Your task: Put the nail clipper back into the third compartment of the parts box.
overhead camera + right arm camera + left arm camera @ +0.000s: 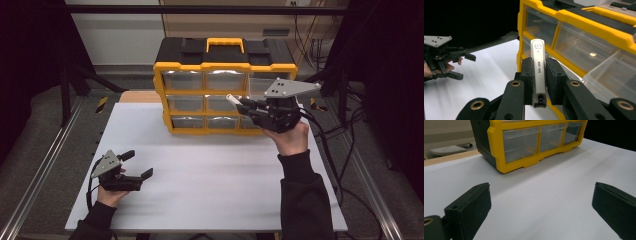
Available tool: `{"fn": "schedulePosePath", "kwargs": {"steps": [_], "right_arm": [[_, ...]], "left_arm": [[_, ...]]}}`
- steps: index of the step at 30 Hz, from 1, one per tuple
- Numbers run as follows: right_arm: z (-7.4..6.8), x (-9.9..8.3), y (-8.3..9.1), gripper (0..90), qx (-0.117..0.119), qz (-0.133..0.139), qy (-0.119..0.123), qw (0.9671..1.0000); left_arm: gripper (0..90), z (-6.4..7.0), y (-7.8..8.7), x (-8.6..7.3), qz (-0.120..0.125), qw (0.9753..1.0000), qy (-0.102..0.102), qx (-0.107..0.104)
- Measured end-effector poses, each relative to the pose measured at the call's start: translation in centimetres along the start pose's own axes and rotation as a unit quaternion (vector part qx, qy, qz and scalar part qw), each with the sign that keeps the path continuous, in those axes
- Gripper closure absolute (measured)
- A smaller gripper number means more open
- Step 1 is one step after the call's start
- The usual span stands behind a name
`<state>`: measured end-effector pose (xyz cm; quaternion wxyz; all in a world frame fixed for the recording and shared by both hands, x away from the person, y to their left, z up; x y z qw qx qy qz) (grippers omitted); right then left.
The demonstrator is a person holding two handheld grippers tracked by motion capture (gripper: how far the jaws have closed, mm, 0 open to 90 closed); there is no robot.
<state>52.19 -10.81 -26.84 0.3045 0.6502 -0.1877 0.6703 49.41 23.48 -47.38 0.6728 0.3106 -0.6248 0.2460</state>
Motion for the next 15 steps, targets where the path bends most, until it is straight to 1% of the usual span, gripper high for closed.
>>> {"fn": "schedulePosePath", "kwargs": {"steps": [4,5,7,10,15], "right_arm": [[0.5,0.6,0.1,77.5,-0.006,0.004,-0.001,1.0],[0.9,1.0,0.2,77.5,-0.012,0.007,0.0,0.9999],[1.0,1.1,0.2,77.5,-0.012,0.007,0.0,0.9999],[1.9,1.8,0.4,77.5,-0.022,0.011,-0.002,0.9997],[2.5,2.2,0.5,77.5,-0.032,0.013,-0.001,0.9994]], "left_arm": [[2.2,0.0,0.0,0.0,0.001,1.0,0.0,0.0],[2.1,0.0,0.0,0.0,0.001,1.0,0.0,0.0],[2.1,0.0,0.0,0.0,0.002,1.0,0.001,0.0],[2.2,0.0,0.0,0.0,0.001,1.0,0.0,0.0],[2.2,0.0,0.0,0.0,0.001,1.0,0.0,0.0]]}}
Point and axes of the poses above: each handheld gripper's, and its own axes: y roughly backward along the jaws, x roughly out of its top, z roughly to its right, the point moved 8 cm from there along -y, roughly forward along the jaws, and after that the axes turned 13 degrees about z, right-handed, at the moved point
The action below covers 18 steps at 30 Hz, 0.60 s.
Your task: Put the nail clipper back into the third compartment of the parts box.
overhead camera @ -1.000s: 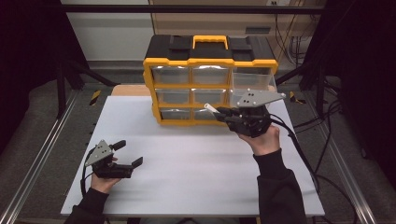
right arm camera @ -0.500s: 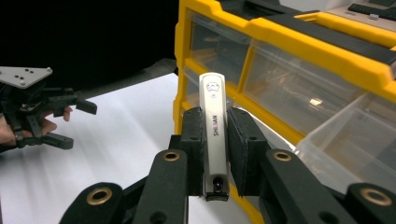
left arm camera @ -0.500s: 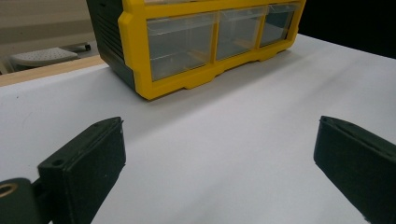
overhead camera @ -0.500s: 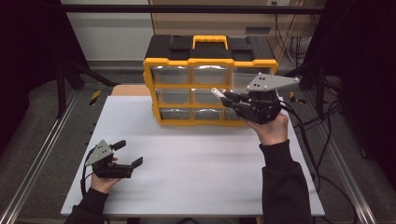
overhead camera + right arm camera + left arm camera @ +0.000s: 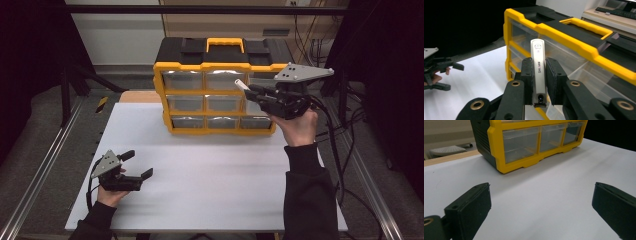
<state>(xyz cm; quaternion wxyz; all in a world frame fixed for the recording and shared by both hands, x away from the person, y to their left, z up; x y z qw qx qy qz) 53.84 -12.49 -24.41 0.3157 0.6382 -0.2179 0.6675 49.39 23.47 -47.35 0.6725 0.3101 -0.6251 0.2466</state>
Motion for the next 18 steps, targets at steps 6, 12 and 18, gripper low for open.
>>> {"fn": "schedulePosePath", "kwargs": {"steps": [6,12,18], "right_arm": [[1.2,0.5,-0.1,77.5,-0.012,0.001,-0.003,0.9999],[2.4,0.9,-0.1,77.5,-0.027,0.001,-0.003,0.9996],[3.5,1.0,-0.3,77.5,-0.04,-0.004,-0.004,0.9992]], "left_arm": [[2.1,0.0,0.0,0.0,0.001,1.0,0.0,0.001],[2.2,0.0,0.0,0.0,0.001,1.0,0.001,0.0],[2.1,0.0,0.0,0.0,0.0,1.0,0.001,0.0]]}}
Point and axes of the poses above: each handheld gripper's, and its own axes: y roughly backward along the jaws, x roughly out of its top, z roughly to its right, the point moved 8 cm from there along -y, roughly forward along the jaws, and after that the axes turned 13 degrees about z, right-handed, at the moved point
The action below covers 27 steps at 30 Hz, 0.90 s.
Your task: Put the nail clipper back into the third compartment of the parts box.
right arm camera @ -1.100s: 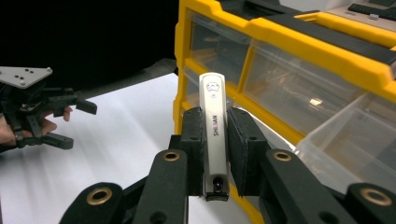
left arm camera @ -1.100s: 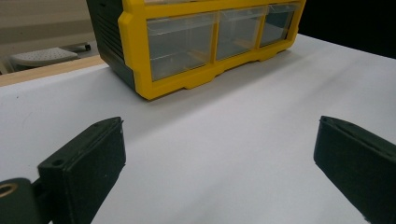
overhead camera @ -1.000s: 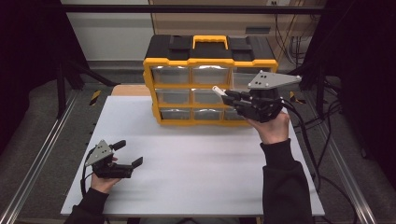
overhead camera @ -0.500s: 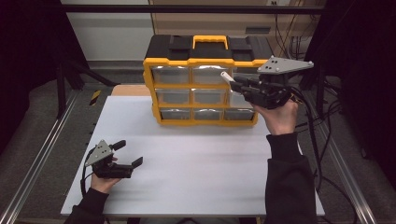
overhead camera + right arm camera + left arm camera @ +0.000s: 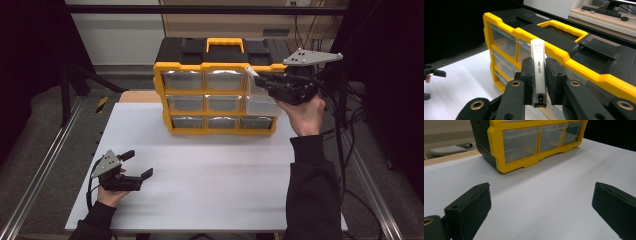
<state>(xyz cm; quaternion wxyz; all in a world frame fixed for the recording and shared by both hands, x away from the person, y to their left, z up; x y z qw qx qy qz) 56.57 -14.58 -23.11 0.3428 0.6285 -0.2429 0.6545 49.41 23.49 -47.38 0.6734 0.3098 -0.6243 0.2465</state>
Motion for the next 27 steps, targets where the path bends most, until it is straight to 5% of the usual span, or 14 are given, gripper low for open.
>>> {"fn": "schedulePosePath", "kwargs": {"steps": [15,27], "right_arm": [[2.7,-1.0,-0.6,77.5,-0.04,-0.026,0.0,0.9989],[3.7,-2.4,-0.3,77.5,-0.049,-0.042,-0.009,0.9978]], "left_arm": [[2.2,0.0,0.0,0.0,0.001,1.0,0.0,0.0],[2.2,0.0,0.0,0.0,0.0,1.0,0.0,0.0]]}}
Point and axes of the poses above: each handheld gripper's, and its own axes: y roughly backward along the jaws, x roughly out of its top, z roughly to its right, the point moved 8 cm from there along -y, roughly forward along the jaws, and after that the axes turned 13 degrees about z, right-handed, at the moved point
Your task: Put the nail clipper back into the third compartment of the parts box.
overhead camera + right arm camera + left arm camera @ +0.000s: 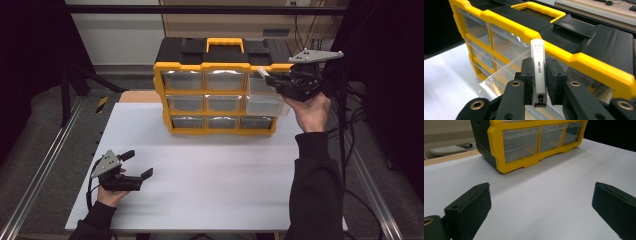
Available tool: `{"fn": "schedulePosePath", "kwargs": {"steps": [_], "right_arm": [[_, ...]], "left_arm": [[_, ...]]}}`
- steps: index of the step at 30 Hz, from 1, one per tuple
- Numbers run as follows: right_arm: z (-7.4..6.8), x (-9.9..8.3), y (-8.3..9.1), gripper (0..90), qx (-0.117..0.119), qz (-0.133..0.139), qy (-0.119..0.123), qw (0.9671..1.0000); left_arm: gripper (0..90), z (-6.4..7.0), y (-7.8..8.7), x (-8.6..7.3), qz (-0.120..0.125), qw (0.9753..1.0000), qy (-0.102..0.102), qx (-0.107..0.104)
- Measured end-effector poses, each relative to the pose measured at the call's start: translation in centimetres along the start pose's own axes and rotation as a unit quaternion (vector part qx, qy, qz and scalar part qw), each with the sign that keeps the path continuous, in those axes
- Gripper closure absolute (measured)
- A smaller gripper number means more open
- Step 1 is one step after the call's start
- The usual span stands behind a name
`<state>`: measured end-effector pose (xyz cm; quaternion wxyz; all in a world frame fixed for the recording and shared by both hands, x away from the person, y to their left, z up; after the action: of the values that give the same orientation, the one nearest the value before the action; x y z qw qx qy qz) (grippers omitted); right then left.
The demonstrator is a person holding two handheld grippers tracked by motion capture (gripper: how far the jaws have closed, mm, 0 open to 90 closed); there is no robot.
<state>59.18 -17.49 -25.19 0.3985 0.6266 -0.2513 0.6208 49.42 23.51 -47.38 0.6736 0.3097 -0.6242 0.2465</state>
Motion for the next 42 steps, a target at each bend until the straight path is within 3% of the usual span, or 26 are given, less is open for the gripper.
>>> {"fn": "schedulePosePath", "kwargs": {"steps": [13,28,35,42], "right_arm": [[-0.1,-1.6,0.0,77.5,0.005,-0.024,0.006,0.9997],[-0.4,-2.2,0.0,76.6,-0.004,-0.049,0.036,0.9981],[-0.3,-1.9,0.3,73.5,-0.01,-0.019,0.031,0.9993],[-0.5,-1.2,1.1,54.6,-0.015,0.033,0.016,0.9992]], "left_arm": [[2.2,0.0,0.0,0.0,-0.001,1.0,0.0,0.0],[2.2,0.0,0.0,0.0,-0.001,1.0,-0.001,0.001],[2.2,0.0,0.0,0.0,-0.001,1.0,-0.001,0.001],[2.2,0.0,0.0,0.0,-0.001,1.0,-0.001,0.001]]}}
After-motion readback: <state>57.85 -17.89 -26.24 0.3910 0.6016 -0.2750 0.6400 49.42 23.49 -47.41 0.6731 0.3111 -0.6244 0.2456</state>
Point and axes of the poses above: each handheld gripper's, and its own axes: y roughly backward along the jaws, x roughly out of its top, z roughly to its right, the point moved 8 cm from there along -y, roughly forward along the jaws, and after that the axes turned 13 degrees about z, right-handed, at the moved point
